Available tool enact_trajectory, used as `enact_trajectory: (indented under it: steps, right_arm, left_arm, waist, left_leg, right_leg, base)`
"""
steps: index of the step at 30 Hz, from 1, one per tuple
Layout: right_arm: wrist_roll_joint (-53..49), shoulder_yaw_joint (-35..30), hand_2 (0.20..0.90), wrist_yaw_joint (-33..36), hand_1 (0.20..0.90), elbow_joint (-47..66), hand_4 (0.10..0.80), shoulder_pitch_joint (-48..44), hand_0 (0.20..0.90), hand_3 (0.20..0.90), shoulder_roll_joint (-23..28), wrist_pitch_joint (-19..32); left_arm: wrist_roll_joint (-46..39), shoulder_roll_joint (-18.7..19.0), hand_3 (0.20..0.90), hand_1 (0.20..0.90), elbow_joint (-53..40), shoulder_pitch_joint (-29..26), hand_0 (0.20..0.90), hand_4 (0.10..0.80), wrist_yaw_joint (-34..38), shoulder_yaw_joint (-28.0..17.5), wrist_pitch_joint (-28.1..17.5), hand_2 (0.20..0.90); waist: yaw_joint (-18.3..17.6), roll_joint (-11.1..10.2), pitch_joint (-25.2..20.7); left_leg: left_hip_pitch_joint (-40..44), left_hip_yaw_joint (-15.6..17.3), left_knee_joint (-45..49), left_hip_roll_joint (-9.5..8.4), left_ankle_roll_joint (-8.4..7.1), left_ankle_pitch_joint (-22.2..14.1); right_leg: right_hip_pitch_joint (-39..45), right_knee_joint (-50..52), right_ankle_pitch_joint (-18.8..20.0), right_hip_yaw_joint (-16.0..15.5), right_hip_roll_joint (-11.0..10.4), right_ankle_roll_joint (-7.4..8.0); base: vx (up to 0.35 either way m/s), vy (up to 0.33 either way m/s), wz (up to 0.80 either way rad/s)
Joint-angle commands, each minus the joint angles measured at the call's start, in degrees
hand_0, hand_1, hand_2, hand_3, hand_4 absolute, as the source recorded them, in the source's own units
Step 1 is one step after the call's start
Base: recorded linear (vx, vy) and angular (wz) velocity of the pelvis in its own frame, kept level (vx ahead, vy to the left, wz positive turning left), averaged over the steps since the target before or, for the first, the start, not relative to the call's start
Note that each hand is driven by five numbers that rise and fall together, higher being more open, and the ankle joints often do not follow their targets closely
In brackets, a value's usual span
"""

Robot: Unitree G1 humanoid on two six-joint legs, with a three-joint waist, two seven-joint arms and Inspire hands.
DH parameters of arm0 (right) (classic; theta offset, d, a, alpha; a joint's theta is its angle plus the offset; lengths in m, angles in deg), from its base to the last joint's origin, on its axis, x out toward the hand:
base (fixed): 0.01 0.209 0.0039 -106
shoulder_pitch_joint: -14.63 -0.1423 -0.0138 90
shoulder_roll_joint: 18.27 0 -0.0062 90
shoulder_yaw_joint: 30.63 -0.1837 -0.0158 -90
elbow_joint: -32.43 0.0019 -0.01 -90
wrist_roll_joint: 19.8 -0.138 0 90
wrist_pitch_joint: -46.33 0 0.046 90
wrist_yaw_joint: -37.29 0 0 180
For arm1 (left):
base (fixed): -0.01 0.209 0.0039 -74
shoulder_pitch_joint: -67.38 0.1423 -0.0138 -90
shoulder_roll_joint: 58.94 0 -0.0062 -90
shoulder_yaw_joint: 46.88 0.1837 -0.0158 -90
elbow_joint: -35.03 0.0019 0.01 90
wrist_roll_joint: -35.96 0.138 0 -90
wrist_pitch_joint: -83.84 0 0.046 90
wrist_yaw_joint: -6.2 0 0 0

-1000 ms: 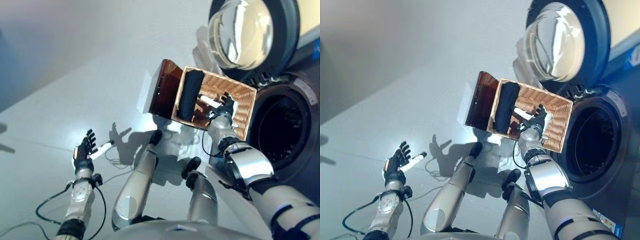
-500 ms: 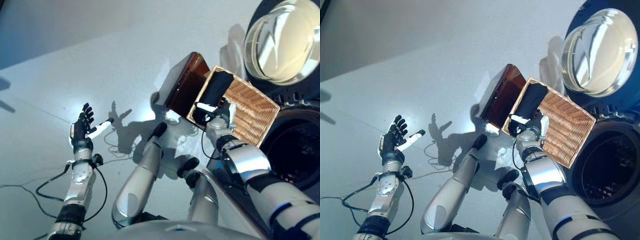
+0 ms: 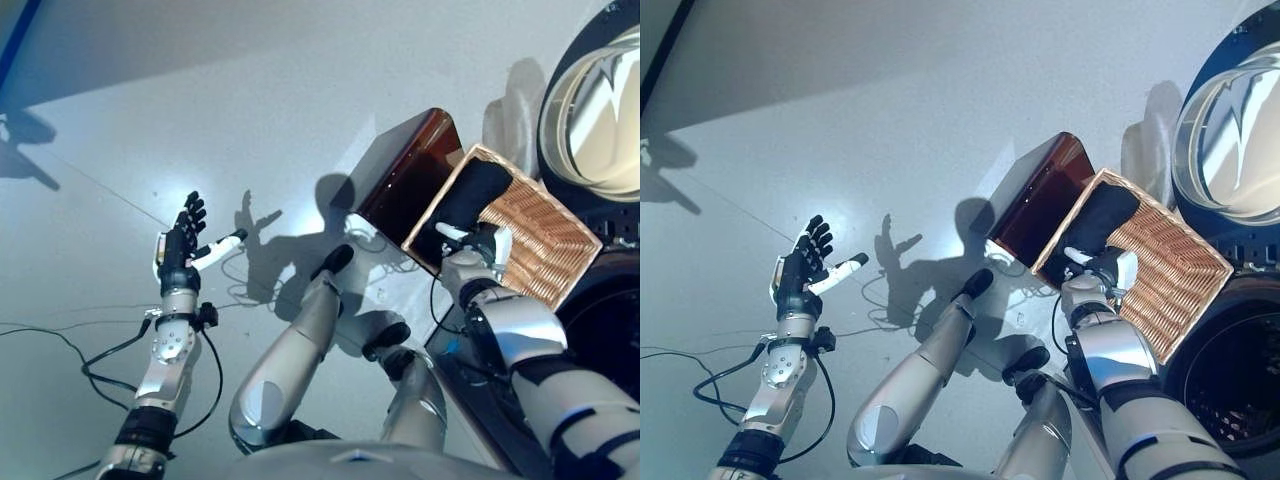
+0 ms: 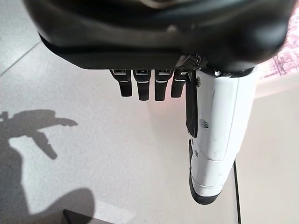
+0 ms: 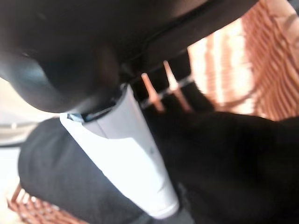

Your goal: Pick up the clothes and place them into the washing machine

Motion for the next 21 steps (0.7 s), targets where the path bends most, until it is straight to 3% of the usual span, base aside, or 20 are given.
enact_trajectory:
  steps: [1,13,17,21]
  right_arm:
    - [1.5,-1.4,0.2,2.7,0.2,-0.3,0.3,4.3,0.2,0.2,6.0,-0.7]
    - [-2.1,-8.0,0.2,3.2,0.2,2.5,0.3,11.5,0.2,0.2,10.0,2.2]
    - [-6.2,-9.7,0.2,4.0,0.2,6.9,0.3,11.6,0.2,0.2,8.2,7.1]
    - [-18.1,-12.9,0.2,-1.0,0.2,18.3,0.3,14.9,0.2,0.2,4.0,16.3]
  left_arm:
    - [0.1,0.7,0.9,0.9,-4.5,2.8,0.9,0.8,0.0,-1.6,-4.2,0.9]
    - [-1.3,1.9,0.9,0.9,-1.4,5.8,0.9,0.8,-2.2,-1.8,-4.5,0.9]
    - [-1.3,2.0,0.9,0.9,-0.7,6.9,0.9,0.8,-1.6,-1.6,-5.2,0.9]
    - [-2.0,1.7,0.9,0.9,2.0,8.2,0.9,0.8,-0.4,-2.3,-6.6,0.9]
  waist:
    - [1.8,4.1,-2.9]
    - [-1.2,4.3,-7.4]
    - [-3.2,5.3,-8.6]
    - [-6.9,6.0,-8.7]
  left_leg:
    - [-2.0,3.4,0.1,-0.72,-0.24,-4.2]
    - [3.9,6.3,-4.0,0.34,-0.52,-4.0]
    - [6.4,8.1,-4.9,0.87,-0.38,-4.1]
    - [8.2,10.5,-4.8,1.81,-0.07,-4.6]
  right_leg:
    - [-0.4,0.0,1.5,-0.6,2.0,-3.45]
    - [5.0,-6.4,4.3,1.9,1.7,-2.47]
    - [6.7,-9.1,5.6,3.8,1.7,-2.02]
    - [7.0,-10.5,6.9,6.9,2.1,-1.65]
  base:
    - [0.003,0.032,-0.04]
    - [0.019,0.034,-0.13]
    - [-0.004,0.068,-0.26]
    - [-0.036,0.081,-0.5]
